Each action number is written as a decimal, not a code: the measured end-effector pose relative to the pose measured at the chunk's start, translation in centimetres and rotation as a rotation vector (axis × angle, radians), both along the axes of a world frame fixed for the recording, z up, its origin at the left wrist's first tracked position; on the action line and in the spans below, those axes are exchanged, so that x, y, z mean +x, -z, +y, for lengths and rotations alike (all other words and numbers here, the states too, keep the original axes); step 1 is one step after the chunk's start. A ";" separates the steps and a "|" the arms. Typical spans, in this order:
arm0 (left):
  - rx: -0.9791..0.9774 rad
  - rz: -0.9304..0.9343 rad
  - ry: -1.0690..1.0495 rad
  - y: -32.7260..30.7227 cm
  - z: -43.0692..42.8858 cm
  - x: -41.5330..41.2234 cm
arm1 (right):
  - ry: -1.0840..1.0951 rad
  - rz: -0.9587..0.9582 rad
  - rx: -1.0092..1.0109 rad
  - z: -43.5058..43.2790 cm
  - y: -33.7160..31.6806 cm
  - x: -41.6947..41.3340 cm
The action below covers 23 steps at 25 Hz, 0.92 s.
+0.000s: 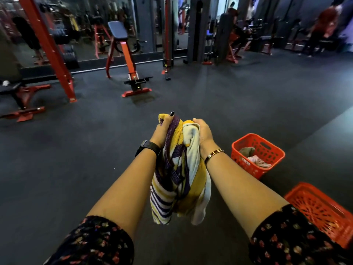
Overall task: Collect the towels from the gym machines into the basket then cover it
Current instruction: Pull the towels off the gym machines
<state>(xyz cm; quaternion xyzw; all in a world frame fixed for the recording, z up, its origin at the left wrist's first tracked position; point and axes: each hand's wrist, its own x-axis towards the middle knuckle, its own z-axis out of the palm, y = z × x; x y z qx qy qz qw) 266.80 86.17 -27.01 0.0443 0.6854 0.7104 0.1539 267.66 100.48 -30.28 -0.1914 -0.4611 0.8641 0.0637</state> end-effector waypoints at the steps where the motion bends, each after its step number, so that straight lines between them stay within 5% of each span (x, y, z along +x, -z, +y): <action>1: 0.011 0.000 0.029 0.2 1.5 -1.3 | 0.032 -0.003 0.012 1.6 0.3 -1.1; 23: -0.036 0.002 0.626 -0.1 30.0 -25.6 | 0.652 -0.088 0.049 27.0 -0.3 -17.3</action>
